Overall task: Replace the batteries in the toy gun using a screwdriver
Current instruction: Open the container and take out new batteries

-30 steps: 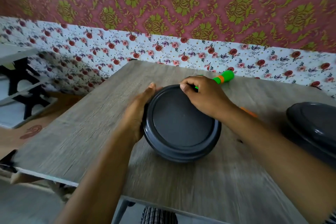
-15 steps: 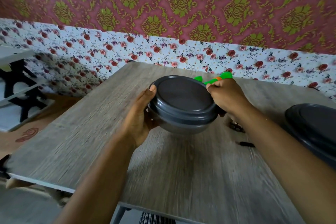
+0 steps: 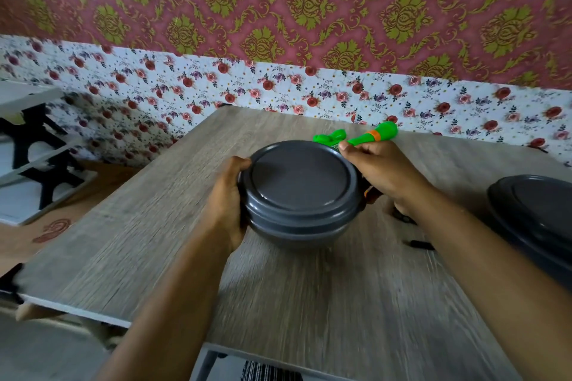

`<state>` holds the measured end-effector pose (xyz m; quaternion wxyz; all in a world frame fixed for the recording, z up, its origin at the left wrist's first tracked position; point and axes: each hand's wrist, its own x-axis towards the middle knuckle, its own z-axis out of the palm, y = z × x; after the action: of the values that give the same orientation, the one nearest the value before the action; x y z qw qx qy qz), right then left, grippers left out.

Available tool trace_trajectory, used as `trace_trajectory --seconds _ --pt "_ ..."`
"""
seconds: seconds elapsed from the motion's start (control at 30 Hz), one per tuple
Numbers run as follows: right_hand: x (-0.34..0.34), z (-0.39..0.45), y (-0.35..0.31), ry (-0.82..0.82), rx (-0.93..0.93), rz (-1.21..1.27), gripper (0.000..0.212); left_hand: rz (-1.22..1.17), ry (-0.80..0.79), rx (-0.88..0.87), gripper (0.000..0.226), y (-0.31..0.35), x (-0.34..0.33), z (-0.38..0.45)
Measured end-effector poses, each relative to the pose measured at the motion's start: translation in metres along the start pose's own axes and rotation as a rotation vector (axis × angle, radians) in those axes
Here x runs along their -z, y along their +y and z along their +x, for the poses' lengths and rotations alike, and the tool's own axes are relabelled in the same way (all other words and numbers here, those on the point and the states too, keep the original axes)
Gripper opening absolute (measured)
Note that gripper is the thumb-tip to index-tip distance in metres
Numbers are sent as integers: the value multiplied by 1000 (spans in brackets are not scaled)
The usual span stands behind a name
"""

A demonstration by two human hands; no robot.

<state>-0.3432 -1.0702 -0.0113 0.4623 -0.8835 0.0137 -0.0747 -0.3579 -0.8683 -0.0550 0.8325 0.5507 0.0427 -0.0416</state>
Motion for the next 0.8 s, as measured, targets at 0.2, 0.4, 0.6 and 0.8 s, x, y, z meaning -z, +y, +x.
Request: trace_trajectory --seconds 0.2,0.4,0.6,0.8 --pt "-13 1 -13 60 100 -104 43 49 -159 -81 34 0 -8 -9" --pt "-13 -5 -6 -40 120 58 18 -81 -83 60 28 6 -3 -7" --pt "-26 -9 7 220 -29 503 36 -161 -91 26 30 3 1 -2" --pt "-31 -1 3 315 -71 363 32 87 -119 -52 44 -3 -1 -4"
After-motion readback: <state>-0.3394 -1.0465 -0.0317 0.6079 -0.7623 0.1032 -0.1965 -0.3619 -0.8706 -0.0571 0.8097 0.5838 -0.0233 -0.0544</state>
